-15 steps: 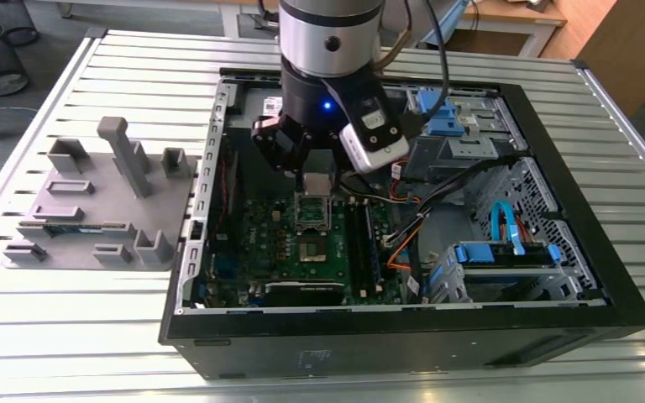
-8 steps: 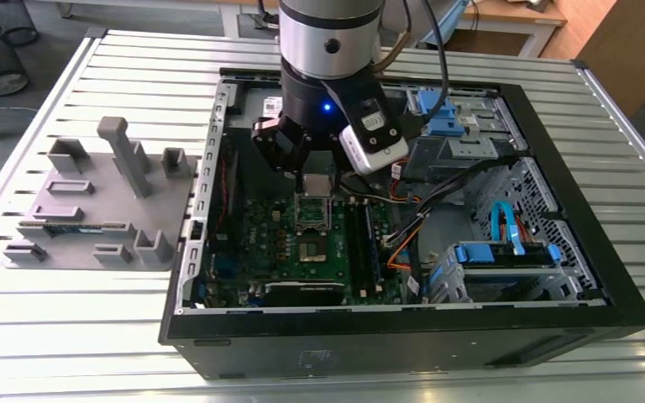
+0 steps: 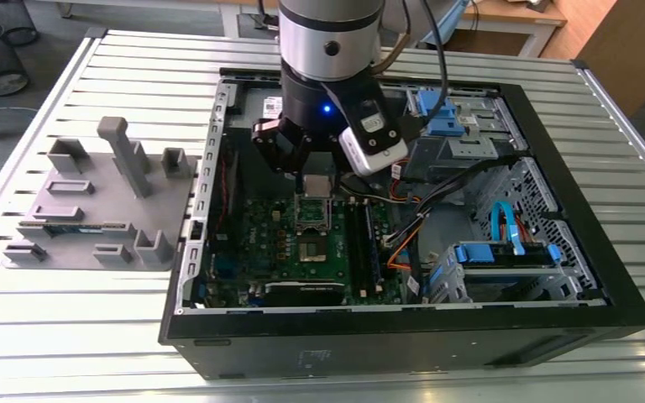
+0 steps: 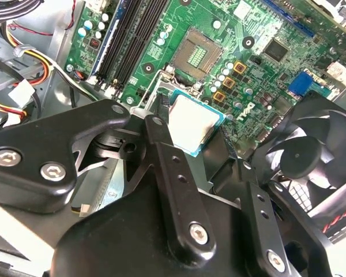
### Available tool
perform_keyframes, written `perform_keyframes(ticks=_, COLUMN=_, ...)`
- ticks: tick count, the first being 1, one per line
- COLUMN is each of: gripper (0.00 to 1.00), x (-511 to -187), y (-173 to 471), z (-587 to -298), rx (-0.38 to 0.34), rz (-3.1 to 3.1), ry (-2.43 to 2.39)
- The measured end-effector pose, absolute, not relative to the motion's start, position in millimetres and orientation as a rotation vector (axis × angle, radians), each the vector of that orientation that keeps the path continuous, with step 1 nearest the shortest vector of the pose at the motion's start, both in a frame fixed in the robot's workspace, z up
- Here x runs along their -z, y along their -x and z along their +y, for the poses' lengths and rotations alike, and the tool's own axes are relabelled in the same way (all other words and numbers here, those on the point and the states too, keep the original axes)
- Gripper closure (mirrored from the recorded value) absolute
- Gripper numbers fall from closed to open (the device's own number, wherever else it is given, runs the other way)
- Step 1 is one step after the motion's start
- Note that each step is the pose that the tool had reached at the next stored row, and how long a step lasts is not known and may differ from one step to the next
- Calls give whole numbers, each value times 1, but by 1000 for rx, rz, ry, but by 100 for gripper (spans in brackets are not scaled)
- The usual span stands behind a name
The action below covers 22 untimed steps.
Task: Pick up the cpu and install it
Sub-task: 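Place the cpu into insertion slot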
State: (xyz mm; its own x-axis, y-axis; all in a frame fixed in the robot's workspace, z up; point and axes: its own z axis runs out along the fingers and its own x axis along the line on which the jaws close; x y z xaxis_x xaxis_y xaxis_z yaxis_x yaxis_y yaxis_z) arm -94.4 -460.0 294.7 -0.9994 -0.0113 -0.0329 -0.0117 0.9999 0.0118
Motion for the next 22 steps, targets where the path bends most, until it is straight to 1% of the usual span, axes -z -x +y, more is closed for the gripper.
perform_keyframes(ticks=14, gripper=53, x=-274, y=94, z=-463, rx=-13, rz=3109, ry=18)
perform_keyframes(ticks=22, gripper=53, x=-262, y=94, z=-469, rx=-11, rz=3109, ry=18)
